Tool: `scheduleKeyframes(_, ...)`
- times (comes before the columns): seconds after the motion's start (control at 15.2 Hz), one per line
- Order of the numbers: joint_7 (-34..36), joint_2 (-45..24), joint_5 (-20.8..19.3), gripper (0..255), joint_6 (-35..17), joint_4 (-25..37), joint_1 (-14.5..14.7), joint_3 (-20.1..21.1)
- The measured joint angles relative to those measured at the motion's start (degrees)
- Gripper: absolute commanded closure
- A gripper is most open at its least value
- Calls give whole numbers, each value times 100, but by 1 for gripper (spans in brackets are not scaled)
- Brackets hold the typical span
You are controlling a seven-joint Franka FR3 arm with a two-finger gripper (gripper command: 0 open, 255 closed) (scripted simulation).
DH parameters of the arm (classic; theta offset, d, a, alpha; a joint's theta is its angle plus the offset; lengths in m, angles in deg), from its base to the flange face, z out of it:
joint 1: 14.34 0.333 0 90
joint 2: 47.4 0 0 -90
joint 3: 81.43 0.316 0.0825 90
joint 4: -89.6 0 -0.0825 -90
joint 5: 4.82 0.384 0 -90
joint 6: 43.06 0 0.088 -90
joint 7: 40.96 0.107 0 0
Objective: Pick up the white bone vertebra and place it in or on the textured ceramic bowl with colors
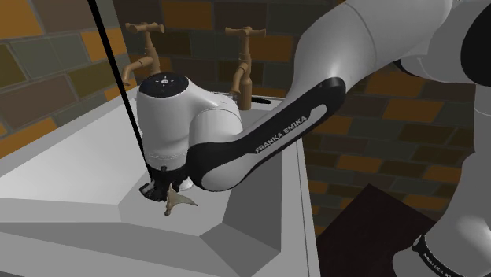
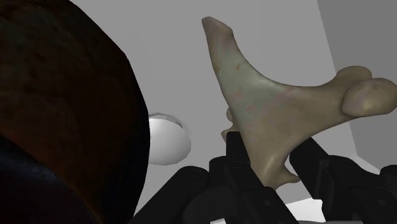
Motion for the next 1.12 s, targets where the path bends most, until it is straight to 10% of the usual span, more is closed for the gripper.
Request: scheduleKeyframes(1.12, -507, 516, 521, 255, 991, 562, -134, 254)
